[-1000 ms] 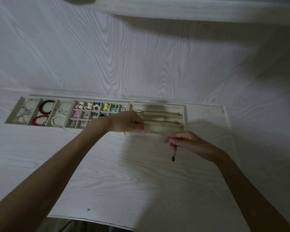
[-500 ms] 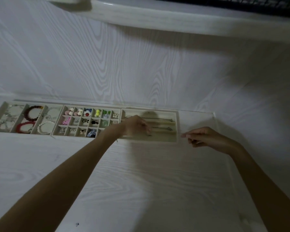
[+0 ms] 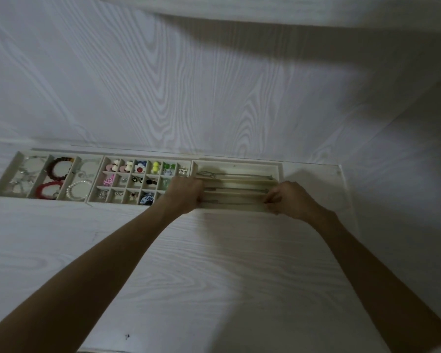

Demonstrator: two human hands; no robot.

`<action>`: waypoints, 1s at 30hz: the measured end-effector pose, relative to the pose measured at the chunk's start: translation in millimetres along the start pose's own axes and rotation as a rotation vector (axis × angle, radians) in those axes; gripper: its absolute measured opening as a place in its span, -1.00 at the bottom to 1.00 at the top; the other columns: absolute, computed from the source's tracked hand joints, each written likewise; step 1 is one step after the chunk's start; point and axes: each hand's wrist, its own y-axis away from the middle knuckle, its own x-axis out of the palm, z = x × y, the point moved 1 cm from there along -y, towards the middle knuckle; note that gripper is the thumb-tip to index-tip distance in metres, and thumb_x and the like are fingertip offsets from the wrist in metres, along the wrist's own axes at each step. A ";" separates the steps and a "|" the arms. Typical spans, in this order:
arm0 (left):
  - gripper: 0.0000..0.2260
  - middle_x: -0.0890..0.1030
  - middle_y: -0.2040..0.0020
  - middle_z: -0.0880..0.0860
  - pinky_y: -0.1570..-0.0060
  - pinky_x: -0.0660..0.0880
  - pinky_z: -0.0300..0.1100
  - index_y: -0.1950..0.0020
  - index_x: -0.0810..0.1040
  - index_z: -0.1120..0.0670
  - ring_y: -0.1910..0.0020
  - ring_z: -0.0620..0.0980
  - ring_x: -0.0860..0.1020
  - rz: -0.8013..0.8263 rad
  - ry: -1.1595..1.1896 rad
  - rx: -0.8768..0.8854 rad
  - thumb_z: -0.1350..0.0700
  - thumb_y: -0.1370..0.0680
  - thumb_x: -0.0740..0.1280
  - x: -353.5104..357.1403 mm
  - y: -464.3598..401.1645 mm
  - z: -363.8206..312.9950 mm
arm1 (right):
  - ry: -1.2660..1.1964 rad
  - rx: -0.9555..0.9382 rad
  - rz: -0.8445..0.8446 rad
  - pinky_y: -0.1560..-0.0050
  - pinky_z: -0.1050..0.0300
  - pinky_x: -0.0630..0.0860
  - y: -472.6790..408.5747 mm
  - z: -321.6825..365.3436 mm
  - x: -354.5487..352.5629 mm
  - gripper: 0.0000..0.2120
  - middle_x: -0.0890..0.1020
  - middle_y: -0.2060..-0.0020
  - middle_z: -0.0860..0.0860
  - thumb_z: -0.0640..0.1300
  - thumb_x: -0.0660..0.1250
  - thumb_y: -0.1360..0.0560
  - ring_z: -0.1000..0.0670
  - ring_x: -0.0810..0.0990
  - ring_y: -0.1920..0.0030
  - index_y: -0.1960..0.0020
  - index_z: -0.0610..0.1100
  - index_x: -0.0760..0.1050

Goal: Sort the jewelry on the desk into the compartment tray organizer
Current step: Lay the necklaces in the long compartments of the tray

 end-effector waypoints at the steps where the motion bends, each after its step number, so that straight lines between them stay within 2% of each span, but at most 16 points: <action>1: -0.86 0.63 0.02 0.03 0.02 0.50 -0.08 -0.05 0.62 0.02 0.00 0.05 0.59 0.008 -0.007 -0.003 0.08 -0.53 0.31 -0.1 -0.8 0.9 | 0.137 -0.026 -0.055 0.16 0.17 0.52 1.2 0.1 3.5 -0.89 0.70 0.15 -0.03 -0.18 0.47 -0.39 -0.01 0.65 0.15 0.09 -0.09 0.67; 4: -0.86 0.63 0.01 0.02 -0.07 0.50 -0.07 -0.06 0.62 0.01 -0.01 0.02 0.59 0.018 -0.036 0.016 0.11 -0.53 0.33 -2.4 -3.5 0.7 | 0.375 -0.062 -0.186 0.19 0.24 0.34 4.5 0.6 8.3 -0.87 0.68 0.13 0.09 0.00 0.44 -0.40 0.04 0.60 0.09 0.06 0.04 0.67; 8: -0.85 0.63 -0.02 0.00 -0.09 0.49 -0.06 -0.08 0.61 0.00 -0.03 0.02 0.58 0.012 -0.096 0.069 0.08 -0.53 0.34 -3.2 -3.8 1.3 | 0.456 -0.074 -0.186 0.17 0.22 0.36 3.1 -3.9 10.9 -0.82 0.68 0.08 0.09 0.06 0.38 -0.45 0.02 0.60 0.02 0.00 0.06 0.66; 13: -0.83 0.62 -0.03 -0.02 -0.15 0.48 -0.05 -0.12 0.60 -0.01 -0.02 -0.01 0.58 0.021 -0.127 0.111 0.04 -0.56 0.31 -1.5 -0.9 4.5 | 0.529 -0.082 -0.169 0.18 0.23 0.34 2.3 -4.8 8.2 -0.81 0.69 0.07 0.06 0.06 0.36 -0.46 -0.01 0.61 0.06 -0.03 0.07 0.65; 17: -0.81 0.62 -0.01 -0.01 -0.06 0.49 -0.12 -0.14 0.58 -0.01 0.00 -0.02 0.58 -0.003 -0.156 0.145 0.00 -0.57 0.29 -0.6 1.0 7.8 | 0.573 -0.068 -0.121 0.08 0.19 0.44 1.5 -1.4 1.9 -0.77 0.67 0.01 0.02 0.05 0.35 -0.46 -0.04 0.61 0.01 -0.08 0.06 0.63; 19: -0.80 0.62 0.00 -0.01 -0.05 0.49 -0.13 -0.13 0.58 -0.01 0.02 -0.02 0.58 -0.015 -0.147 0.125 -0.02 -0.56 0.29 1.4 1.3 9.8 | 0.579 -0.061 -0.131 0.01 0.14 0.48 2.9 -1.3 -3.1 -0.77 0.67 0.00 0.01 0.06 0.36 -0.46 -0.05 0.60 0.00 -0.09 0.06 0.63; 24: -0.78 0.60 -0.06 0.01 -0.02 0.49 -0.12 -0.10 0.59 0.01 0.02 -0.01 0.57 -0.042 -0.067 0.067 -0.05 -0.54 0.32 8.2 -0.9 14.9 | 0.579 -0.065 -0.138 0.03 0.15 0.43 3.9 -0.8 -7.0 -0.75 0.66 -0.02 0.05 0.08 0.36 -0.46 -0.03 0.60 -0.01 -0.12 0.08 0.61; 27: -0.77 0.61 0.00 0.02 -0.04 0.47 -0.10 -0.10 0.60 0.01 0.01 0.00 0.56 -0.022 -0.045 0.039 -0.07 -0.53 0.32 10.2 -3.4 13.5 | 0.575 -0.066 -0.117 0.02 0.15 0.44 1.6 1.1 -3.6 -0.76 0.67 0.00 0.04 0.08 0.36 -0.46 -0.04 0.60 -0.01 -0.09 0.08 0.62; 30: -0.77 0.61 -0.04 0.02 -0.08 0.45 -0.09 -0.11 0.59 0.00 -0.04 0.00 0.56 -0.031 -0.030 0.033 -0.07 -0.54 0.31 12.5 -4.6 14.2 | 0.580 -0.059 -0.107 0.01 0.13 0.49 0.1 0.5 -3.2 -0.80 0.68 0.02 0.04 0.05 0.34 -0.47 -0.03 0.61 0.01 -0.05 0.07 0.64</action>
